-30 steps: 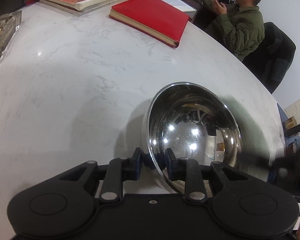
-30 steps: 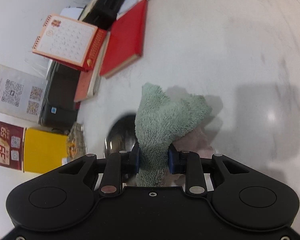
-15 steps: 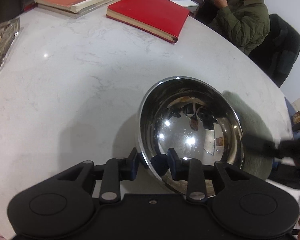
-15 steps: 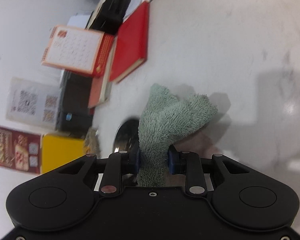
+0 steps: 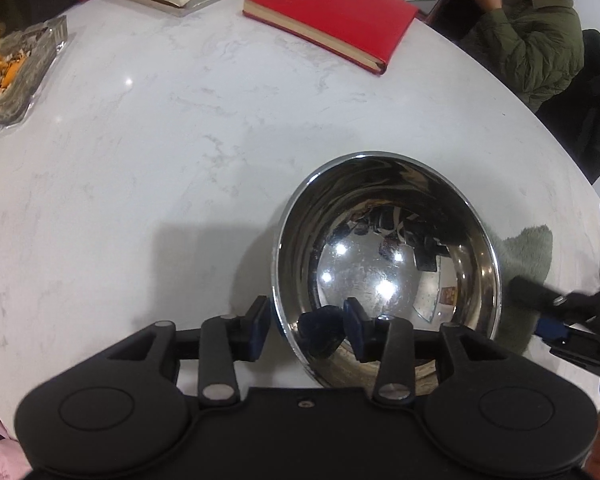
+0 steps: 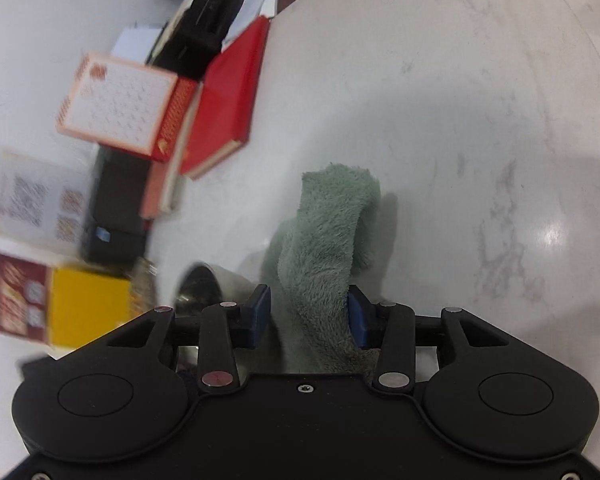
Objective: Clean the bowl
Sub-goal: 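Rub the cloth over the bowl's outer wall near the rim with the right gripper, then bring the cloth over the rim into the bowl with the right gripper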
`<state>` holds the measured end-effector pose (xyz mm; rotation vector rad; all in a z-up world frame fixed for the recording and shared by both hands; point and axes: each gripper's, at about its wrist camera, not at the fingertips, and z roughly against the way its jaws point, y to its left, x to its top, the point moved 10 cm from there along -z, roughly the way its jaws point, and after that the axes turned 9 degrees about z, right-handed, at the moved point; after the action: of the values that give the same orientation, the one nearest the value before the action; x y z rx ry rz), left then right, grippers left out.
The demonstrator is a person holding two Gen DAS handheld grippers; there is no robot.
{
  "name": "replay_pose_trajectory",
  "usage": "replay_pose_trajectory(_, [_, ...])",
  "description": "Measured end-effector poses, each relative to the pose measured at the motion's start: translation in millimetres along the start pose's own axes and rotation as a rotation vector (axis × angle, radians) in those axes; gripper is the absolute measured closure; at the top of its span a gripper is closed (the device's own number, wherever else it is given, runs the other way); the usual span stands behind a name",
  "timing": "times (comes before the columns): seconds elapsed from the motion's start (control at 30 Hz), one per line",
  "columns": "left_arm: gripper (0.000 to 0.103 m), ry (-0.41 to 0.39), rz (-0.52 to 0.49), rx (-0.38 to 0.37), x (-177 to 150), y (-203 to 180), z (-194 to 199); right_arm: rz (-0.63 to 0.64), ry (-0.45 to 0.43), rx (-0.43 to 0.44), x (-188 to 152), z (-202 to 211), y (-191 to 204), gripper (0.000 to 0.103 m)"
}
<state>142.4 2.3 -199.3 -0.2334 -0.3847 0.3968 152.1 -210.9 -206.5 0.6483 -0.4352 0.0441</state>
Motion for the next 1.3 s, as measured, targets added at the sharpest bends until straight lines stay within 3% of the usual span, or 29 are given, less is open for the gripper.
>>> replay_pose_trajectory(0.1, [0.065, 0.002, -0.009, -0.011, -1.8, 2.1, 3.1, 0.193, 0.023, -0.123, -10.2, -8.1, 12.6, 0.072])
replay_pose_trajectory(0.17, [0.065, 0.007, -0.017, -0.023, -3.2, 3.6, 4.8, 0.230, 0.037, -0.149, -14.0, -8.6, 17.1, 0.087])
replay_pose_trajectory(0.33, [0.066, -0.003, -0.047, -0.043, -3.6, 5.9, 12.7, 0.147, -0.056, -0.003, -2.5, 22.3, 35.5, 0.087])
replay_pose_trajectory(0.6, [0.067, 0.001, -0.029, -0.134, -4.4, 9.6, 9.1, 0.325, -0.132, 0.086, 30.0, 75.7, 132.6, 0.087])
replay_pose_trajectory(0.7, [0.072, 0.005, -0.025, -0.163, -4.5, 8.4, 7.3, 0.373, -0.067, 0.108, 27.9, 55.8, 155.4, 0.087])
replay_pose_trajectory(0.9, [0.073, 0.009, -0.011, -0.188, -3.5, 7.2, 6.5, 0.408, 0.075, 0.000, 17.0, -0.2, 138.3, 0.083])
replay_pose_trajectory(1.1, [0.074, 0.008, -0.048, -0.167, -4.8, 3.7, 6.8, 0.434, 0.069, -0.001, 17.2, 7.1, 141.3, 0.081])
replay_pose_trajectory(1.3, [0.081, 0.005, -0.031, -0.174, -5.7, 3.0, 6.4, 0.556, 0.165, -0.054, 21.0, -41.3, 144.9, 0.081])
